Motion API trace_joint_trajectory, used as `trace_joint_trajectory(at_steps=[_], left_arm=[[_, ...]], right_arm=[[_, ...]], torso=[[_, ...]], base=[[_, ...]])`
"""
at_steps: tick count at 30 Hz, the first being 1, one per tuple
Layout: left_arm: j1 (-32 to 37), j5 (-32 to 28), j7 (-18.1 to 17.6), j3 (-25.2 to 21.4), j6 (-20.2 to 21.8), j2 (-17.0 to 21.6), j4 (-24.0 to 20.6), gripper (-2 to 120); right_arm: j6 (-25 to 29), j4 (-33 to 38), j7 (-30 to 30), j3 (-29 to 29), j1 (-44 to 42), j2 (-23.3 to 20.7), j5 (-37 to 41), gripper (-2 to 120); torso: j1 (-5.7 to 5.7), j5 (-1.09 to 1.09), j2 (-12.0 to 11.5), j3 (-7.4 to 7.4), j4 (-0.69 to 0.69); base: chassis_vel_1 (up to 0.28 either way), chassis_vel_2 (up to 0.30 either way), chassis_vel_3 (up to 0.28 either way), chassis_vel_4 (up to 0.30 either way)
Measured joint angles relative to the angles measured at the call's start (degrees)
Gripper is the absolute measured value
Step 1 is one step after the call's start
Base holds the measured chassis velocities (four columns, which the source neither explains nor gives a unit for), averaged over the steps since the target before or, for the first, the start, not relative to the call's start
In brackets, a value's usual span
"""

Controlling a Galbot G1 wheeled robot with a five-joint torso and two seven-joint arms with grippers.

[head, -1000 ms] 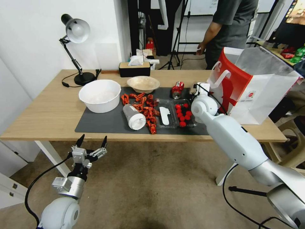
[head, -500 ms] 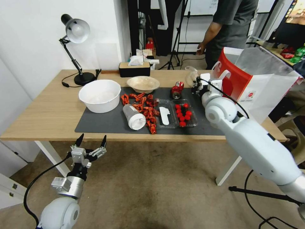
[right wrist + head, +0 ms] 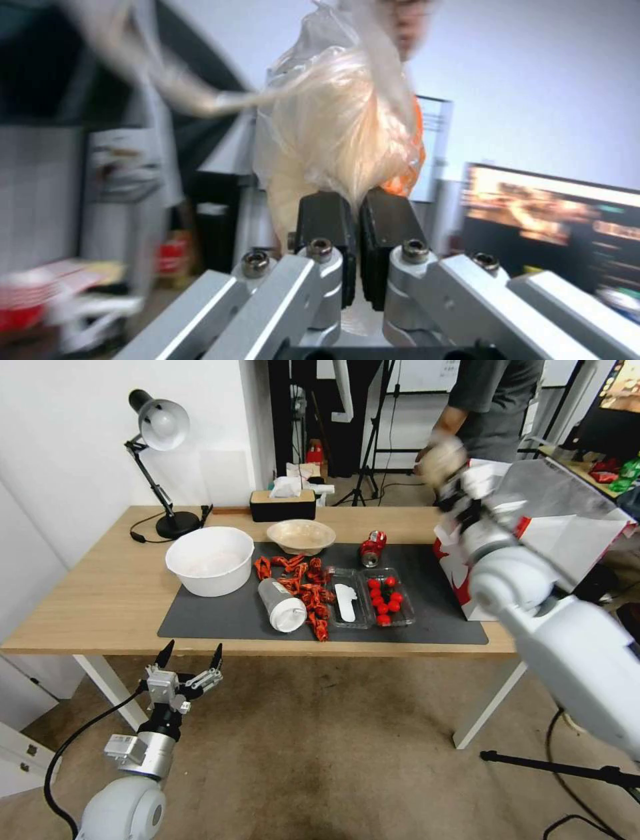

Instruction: Pick up the trash from the table and place it into the takeout bag.

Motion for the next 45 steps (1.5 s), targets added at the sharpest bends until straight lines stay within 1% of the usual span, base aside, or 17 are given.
trace_joint_trajectory(at_steps=[3, 12, 14, 16, 17, 20, 22, 23, 24, 26, 27, 30, 34, 36, 37, 41, 45], left_arm=[[-0.2, 0.5, -0.8, 1.0, 0.0, -0.4, 0.2, 100], [0.3, 0.4, -0.8, 1.5, 0.2, -0.8, -1.2, 100], [0.3, 0.3, -0.9, 1.4, 0.2, -0.7, -1.5, 100], [0.6, 0.3, -0.9, 1.3, 0.3, -0.8, -1.9, 100], [0.6, 0.3, -0.9, 1.3, 0.3, -0.8, -1.9, 100], [1.3, 0.4, -0.9, 1.3, 0.4, -1.2, -2.3, 100], [1.4, 0.4, -0.8, 1.2, 0.4, -1.3, -2.3, 100], [1.7, 0.4, -0.8, 1.0, 0.1, -1.7, -2.5, 100], [1.7, 0.4, -0.8, 1.0, 0.1, -1.7, -2.5, 100], [1.9, 0.4, -0.9, 0.7, 0.0, -1.8, -2.9, 100], [1.9, 0.4, -0.9, 0.7, 0.0, -1.8, -2.9, 100], [1.9, 0.5, -0.9, 0.7, 0.0, -1.6, -3.3, 100], [1.8, 0.5, -0.9, 0.8, 0.1, -1.6, -3.4, 100], [1.8, 0.6, -0.9, 1.0, 0.2, -1.6, -3.6, 100], [1.8, 0.6, -0.9, 1.0, 0.2, -1.6, -3.6, 100], [1.8, 0.6, -0.9, 1.1, 0.3, -1.3, -3.8, 100], [1.8, 0.6, -0.9, 1.1, 0.3, -1.3, -3.8, 100]], right_arm=[[-0.9, -0.5, 1.1, 2.9, -1.9, -2.1, 3.7, 0], [-2.0, -0.7, 1.2, 6.4, -6.8, -2.5, 8.3, 0], [-2.0, -0.8, 1.1, 6.6, -7.2, -2.5, 9.2, 4], [-2.0, -0.9, 0.7, 7.0, -7.8, -2.5, 10.2, 12], [-2.0, -0.9, 0.7, 7.0, -7.8, -2.5, 10.2, 12], [-2.2, -0.8, 0.6, 7.4, -8.3, -2.8, 10.5, 30], [-2.2, -0.7, 0.6, 7.4, -8.4, -2.8, 10.5, 30], [-2.4, -0.1, 1.0, 7.5, -9.2, -3.0, 10.5, 40], [-2.4, -0.1, 1.0, 7.5, -9.2, -3.0, 10.5, 40], [-2.8, 0.4, 1.6, 7.5, -9.7, -3.1, 10.5, 52], [-2.8, 0.4, 1.6, 7.5, -9.7, -3.1, 10.5, 52], [-3.2, 0.7, 2.0, 7.7, -9.7, -3.5, 10.7, 68], [-3.4, 0.9, 1.8, 8.4, -10.5, -3.9, 10.8, 76], [-3.4, 1.7, 1.0, 9.6, -12.0, -4.2, 10.9, 89], [-3.4, 1.7, 1.0, 9.6, -12.0, -4.2, 10.9, 89], [-1.9, 4.0, -0.5, 11.3, -13.9, -5.1, 10.6, 99], [0.1, 6.6, -4.0, 12.9, -15.8, -6.0, 10.7, 100]], torso=[[0.0, 0.03, 0.0, 0.01, 0.01], [0.0, 0.02, 0.0, 0.01, 0.02], [0.0, 0.02, 0.0, 0.01, 0.03], [0.0, 0.0, 0.0, 0.01, 0.03], [0.0, 0.0, 0.0, 0.01, 0.03], [0.0, 0.0, 0.0, 0.01, 0.03], [0.0, 0.0, 0.0, 0.01, 0.03], [0.0, -0.01, 0.0, 0.01, 0.03], [0.0, -0.01, 0.0, 0.01, 0.03], [0.0, 0.0, 0.0, 0.01, 0.03], [0.0, 0.0, 0.0, 0.01, 0.03], [0.01, 0.0, 0.0, 0.01, 0.03], [0.0, 0.0, 0.0, 0.01, 0.03], [0.0, 0.01, 0.0, 0.01, 0.02], [0.0, 0.01, 0.0, 0.01, 0.02], [0.0, 0.01, 0.0, 0.01, 0.02], [0.0, -0.01, 0.0, 0.01, 0.02]], base=[[0.0, 0.0, 0.0, 0.0], [0.0, 0.0, 0.0, 0.0], [0.0, 0.0, 0.0, 0.0], [0.0, 0.0, 0.0, 0.0], [0.0, 0.0, 0.0, 0.0], [0.0, 0.0, 0.0, 0.0], [0.0, 0.0, 0.0, 0.0], [0.0, 0.0, 0.0, 0.0], [0.0, 0.0, 0.0, 0.0], [0.0, 0.0, 0.0, 0.0], [0.0, 0.0, 0.0, 0.0], [0.0, 0.0, 0.0, 0.0], [0.0, 0.0, 0.0, 0.0], [0.0, 0.0, 0.0, 0.0], [0.0, 0.0, 0.0, 0.0], [0.0, 0.0, 0.0, 0.0], [0.0, 0.0, 0.0, 0.0]])
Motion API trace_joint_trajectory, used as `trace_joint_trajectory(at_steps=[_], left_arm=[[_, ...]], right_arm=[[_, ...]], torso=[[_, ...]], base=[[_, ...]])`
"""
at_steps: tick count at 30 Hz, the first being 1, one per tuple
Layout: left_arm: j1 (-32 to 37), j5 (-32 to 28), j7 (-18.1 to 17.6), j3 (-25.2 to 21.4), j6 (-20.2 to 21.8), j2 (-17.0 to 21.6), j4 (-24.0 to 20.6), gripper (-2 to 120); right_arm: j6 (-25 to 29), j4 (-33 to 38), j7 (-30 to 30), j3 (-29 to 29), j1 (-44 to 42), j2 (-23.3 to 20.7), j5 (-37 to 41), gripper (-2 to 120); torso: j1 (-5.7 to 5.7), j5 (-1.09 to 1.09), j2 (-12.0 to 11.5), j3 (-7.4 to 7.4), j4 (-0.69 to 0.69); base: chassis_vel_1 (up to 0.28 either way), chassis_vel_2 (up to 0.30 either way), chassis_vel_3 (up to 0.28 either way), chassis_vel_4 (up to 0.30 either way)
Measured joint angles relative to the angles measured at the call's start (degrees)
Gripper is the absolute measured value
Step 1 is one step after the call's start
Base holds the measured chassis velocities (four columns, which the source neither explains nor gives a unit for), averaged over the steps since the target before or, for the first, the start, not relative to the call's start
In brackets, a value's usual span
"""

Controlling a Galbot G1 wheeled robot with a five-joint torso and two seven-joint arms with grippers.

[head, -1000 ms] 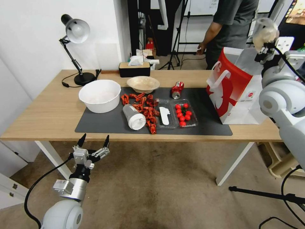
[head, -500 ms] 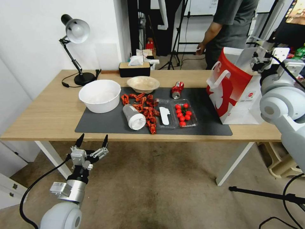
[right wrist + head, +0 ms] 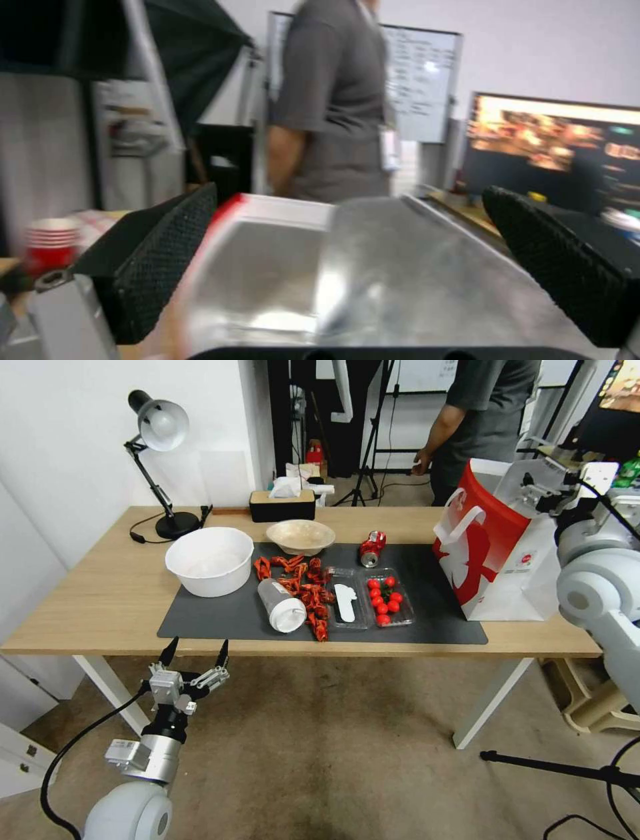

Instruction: Pick up the trash from the table and place it into the takeout bag.

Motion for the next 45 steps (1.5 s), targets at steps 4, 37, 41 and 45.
trace_joint_trajectory(at_steps=[4, 37, 41, 45], left_arm=[[-0.1, 0.0, 0.1, 0.1, 0.0, -0.3, 0.0, 100], [0.4, -0.9, 1.6, -0.5, 1.1, -0.1, 0.3, 100], [0.4, -1.2, 2.2, -0.4, 0.9, 0.3, 0.5, 100], [-0.5, -2.6, 2.3, -0.6, 0.6, 1.5, 1.6, 100]], right_arm=[[3.6, 3.4, -5.5, 1.4, -3.5, 0.0, 0.2, 100], [42.4, 11.0, -30.2, 9.8, -55.2, 21.3, -25.7, 100], [45.4, 9.4, -32.2, 9.5, -56.6, 23.5, -26.0, 100], [45.4, 8.6, -31.4, 8.1, -56.2, 24.5, -27.4, 100]], torso=[[0.0, 0.01, 0.0, 0.0, 0.01], [0.0, -0.01, 0.0, -0.01, 0.01], [0.01, -0.01, 0.0, 0.0, 0.01], [0.0, 0.03, 0.0, 0.0, 0.0]], base=[[0.0, 0.0, 0.0, 0.0], [0.0, 0.0, 0.0, 0.0], [0.0, 0.0, 0.0, 0.0], [0.0, 0.0, 0.0, 0.0]])
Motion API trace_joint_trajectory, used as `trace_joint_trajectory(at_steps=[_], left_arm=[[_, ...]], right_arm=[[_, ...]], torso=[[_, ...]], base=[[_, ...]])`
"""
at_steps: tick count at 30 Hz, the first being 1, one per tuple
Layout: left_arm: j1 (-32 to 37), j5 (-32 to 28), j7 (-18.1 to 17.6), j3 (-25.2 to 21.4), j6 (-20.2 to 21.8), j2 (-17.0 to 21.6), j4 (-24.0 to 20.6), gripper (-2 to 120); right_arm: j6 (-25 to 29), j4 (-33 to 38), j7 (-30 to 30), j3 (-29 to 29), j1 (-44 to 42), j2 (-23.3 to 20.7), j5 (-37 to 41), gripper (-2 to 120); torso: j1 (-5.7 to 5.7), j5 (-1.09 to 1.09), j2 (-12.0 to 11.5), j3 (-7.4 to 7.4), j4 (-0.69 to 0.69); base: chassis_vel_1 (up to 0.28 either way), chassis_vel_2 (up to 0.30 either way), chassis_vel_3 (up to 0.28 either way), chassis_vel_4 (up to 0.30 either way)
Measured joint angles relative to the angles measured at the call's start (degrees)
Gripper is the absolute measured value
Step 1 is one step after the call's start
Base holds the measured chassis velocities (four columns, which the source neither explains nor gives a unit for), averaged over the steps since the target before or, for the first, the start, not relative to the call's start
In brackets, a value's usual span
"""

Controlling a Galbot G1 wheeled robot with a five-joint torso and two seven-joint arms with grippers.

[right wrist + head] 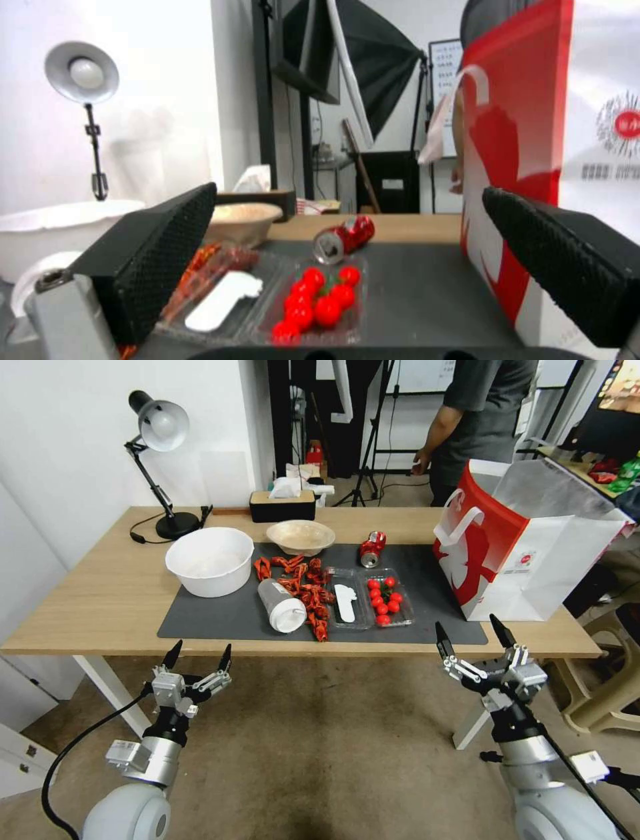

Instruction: Pick up the trash from the table and place it into the takeout bag.

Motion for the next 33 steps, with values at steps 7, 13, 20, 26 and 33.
trace_joint_trajectory(at_steps=[7, 13, 20, 26, 33], left_arm=[[-0.1, -0.1, 0.0, 0.4, 0.0, 0.0, 0.4, 100], [0.2, 0.0, 0.1, 0.4, 0.0, -0.1, 0.3, 100], [0.7, 0.3, 0.1, 0.2, -0.3, -0.3, 0.1, 100], [0.9, 0.6, 0.2, 0.3, -0.3, -0.7, 0.0, 100], [1.1, 0.7, 0.2, 0.3, -0.3, -0.7, -0.1, 100]], right_arm=[[0.0, -2.0, 1.4, -0.1, -1.1, 1.7, -0.2, 100], [0.0, -3.3, 2.9, -0.4, -1.3, 2.8, -0.4, 100], [0.0, -4.1, 3.5, -1.1, -2.3, 4.0, -0.5, 100], [0.0, -4.4, 3.7, -1.1, -2.9, 4.3, -0.5, 100], [0.0, -5.0, 3.3, -1.3, -3.4, 5.3, -0.5, 100]], torso=[[0.01, -0.04, 0.0, 0.01, 0.0], [0.01, -0.02, 0.0, 0.01, 0.01], [0.0, -0.01, 0.0, 0.01, 0.01], [0.01, -0.02, 0.0, 0.01, 0.01], [0.0, -0.01, 0.0, 0.01, 0.0]], base=[[0.0, 0.0, 0.0, 0.0], [0.0, 0.0, 0.0, 0.0], [0.0, 0.0, 0.0, 0.0], [0.0, 0.0, 0.0, 0.0], [0.0, 0.0, 0.0, 0.0]])
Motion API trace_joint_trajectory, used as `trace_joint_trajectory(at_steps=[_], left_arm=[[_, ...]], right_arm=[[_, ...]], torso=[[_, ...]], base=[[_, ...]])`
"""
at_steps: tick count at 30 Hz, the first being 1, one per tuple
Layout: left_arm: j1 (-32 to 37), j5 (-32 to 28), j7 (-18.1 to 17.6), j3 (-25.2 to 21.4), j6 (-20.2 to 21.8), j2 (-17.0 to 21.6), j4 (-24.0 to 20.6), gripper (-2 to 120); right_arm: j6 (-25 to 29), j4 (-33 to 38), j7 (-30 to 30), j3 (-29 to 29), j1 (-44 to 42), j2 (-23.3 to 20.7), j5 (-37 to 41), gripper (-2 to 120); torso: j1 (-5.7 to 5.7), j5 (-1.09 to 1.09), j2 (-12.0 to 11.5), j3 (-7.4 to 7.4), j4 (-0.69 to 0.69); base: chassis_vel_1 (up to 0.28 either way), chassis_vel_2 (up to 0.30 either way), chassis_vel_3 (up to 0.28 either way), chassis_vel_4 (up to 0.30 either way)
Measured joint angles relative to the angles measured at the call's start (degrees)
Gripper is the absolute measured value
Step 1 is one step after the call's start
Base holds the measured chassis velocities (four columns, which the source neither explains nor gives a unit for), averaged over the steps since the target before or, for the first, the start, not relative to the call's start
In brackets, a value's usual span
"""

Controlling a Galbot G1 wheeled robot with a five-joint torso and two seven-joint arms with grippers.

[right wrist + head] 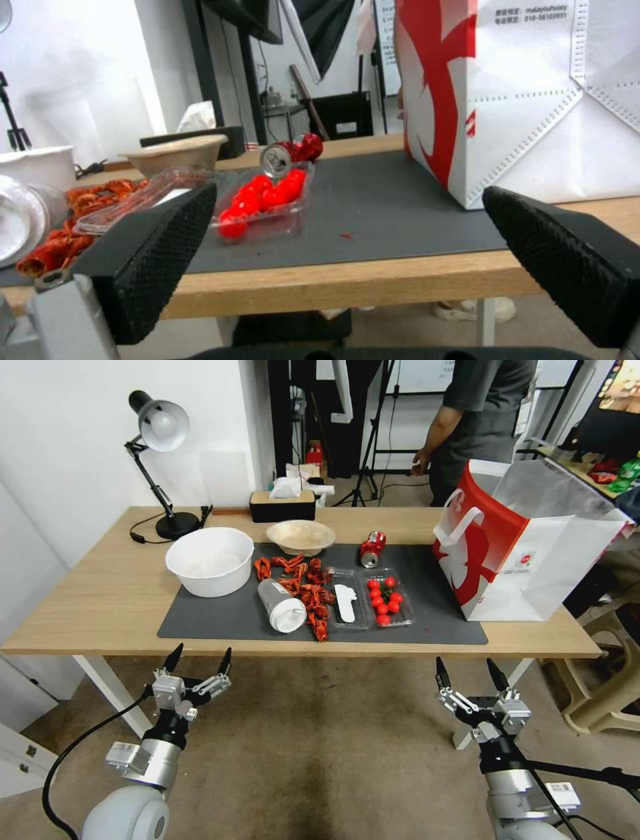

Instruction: Pick up the trash from the table and place it into the takeout bag.

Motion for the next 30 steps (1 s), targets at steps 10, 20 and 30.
trace_joint_trajectory(at_steps=[10, 20, 30], left_arm=[[-0.2, 0.0, 0.0, 0.0, 0.0, 0.0, 0.2, 100], [-0.6, 0.0, 0.1, 0.2, 0.1, 0.0, 0.7, 100], [-1.1, -0.2, 0.5, 0.5, 0.5, 0.0, 1.2, 100]], right_arm=[[0.0, -0.1, 0.0, 0.0, 0.0, 0.0, -0.1, 100], [0.0, -0.4, 0.0, -0.3, 0.6, 0.0, -0.3, 100], [-3.6, 0.2, 0.4, -1.4, 2.9, -1.2, -0.3, 100]], torso=[[0.0, 0.0, 0.0, 0.0, 0.0], [0.0, 0.0, 0.0, 0.0, 0.0], [0.0, -0.01, 0.0, 0.0, 0.0]], base=[[0.0, 0.0, 0.0, 0.0], [0.0, 0.0, 0.0, 0.0], [0.0, 0.0, 0.0, 0.0]])
